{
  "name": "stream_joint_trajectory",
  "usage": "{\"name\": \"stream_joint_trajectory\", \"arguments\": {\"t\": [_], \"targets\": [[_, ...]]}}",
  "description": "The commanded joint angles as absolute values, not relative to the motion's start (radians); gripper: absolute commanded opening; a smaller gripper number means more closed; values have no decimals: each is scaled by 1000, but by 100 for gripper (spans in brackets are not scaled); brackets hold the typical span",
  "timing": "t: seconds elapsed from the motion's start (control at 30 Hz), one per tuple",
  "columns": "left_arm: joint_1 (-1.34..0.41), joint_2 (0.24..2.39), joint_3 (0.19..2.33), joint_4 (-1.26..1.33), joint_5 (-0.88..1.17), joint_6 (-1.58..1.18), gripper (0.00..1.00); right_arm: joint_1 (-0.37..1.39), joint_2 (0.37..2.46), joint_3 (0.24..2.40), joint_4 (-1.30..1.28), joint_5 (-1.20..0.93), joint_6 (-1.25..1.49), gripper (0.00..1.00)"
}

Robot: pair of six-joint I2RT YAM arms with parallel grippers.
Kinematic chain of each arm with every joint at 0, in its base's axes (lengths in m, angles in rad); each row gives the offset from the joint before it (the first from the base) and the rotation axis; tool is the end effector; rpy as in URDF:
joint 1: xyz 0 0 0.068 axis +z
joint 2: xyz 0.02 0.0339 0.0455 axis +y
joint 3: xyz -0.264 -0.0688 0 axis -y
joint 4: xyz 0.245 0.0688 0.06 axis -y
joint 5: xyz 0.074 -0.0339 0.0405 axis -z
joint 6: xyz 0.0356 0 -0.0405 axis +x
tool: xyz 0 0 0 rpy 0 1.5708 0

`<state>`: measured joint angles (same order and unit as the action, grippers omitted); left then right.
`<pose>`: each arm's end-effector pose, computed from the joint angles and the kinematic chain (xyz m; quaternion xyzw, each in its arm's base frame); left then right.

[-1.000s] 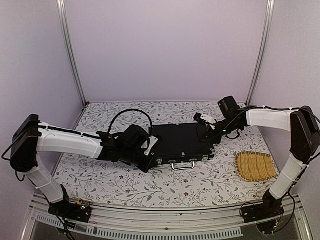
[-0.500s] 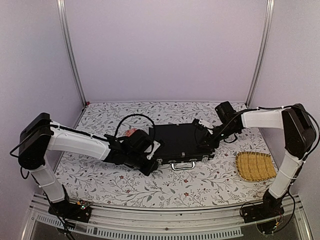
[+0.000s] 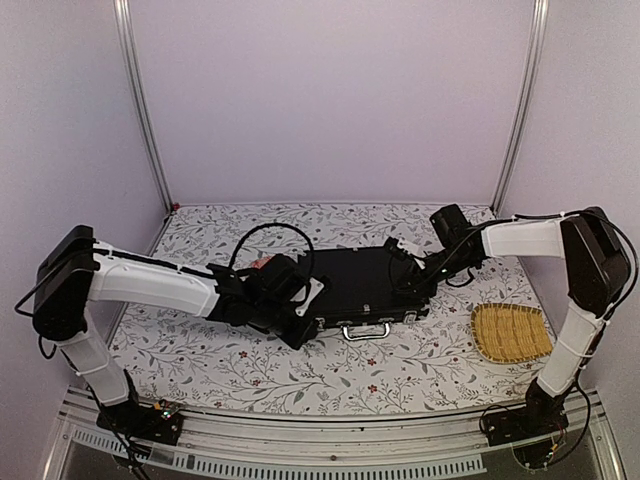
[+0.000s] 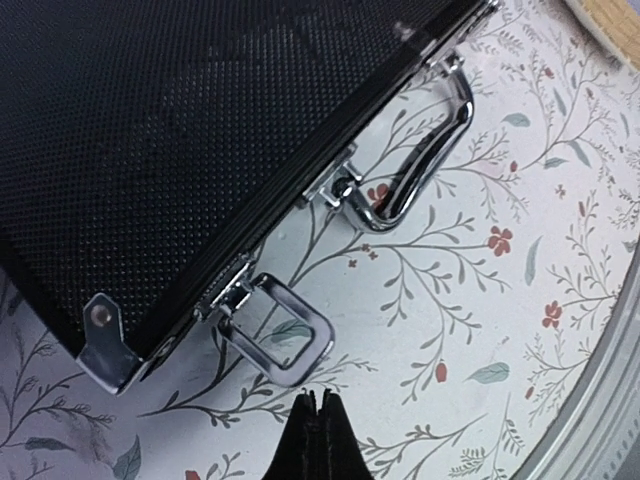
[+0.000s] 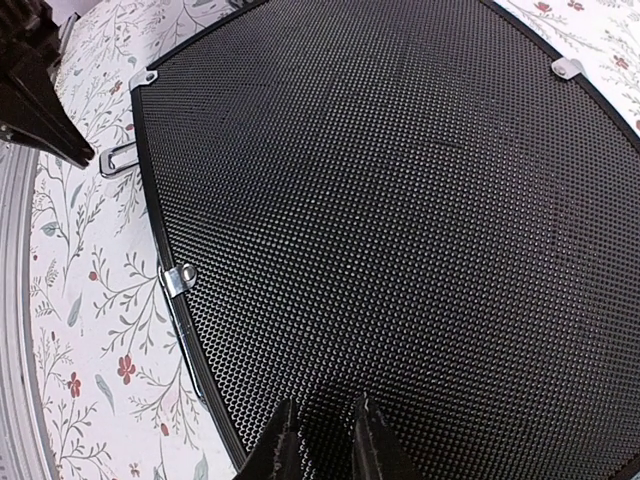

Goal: Pack up texas hold em set

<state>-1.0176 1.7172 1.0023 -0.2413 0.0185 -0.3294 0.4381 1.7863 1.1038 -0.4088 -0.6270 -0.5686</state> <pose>0.1813 -0.2948 0.1698 0.3242 0.8963 -0.1956 0.2309 0.3098 0.1682 0.1722 -0.5099 0.7741 0.2842 0.2449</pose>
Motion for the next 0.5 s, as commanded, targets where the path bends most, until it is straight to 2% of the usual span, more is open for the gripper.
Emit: {"name": "stream_joint_trajectory", "arguments": {"t": [0.0,0.47], "targets": [[-1033,1646,1041,-258,34,-321,0,443,1847,1074,-457,-598,-573,20],[-1014,1822,1043,-187,32,-286,0,444,1863,1068,-460,-591,-576,20]]}}
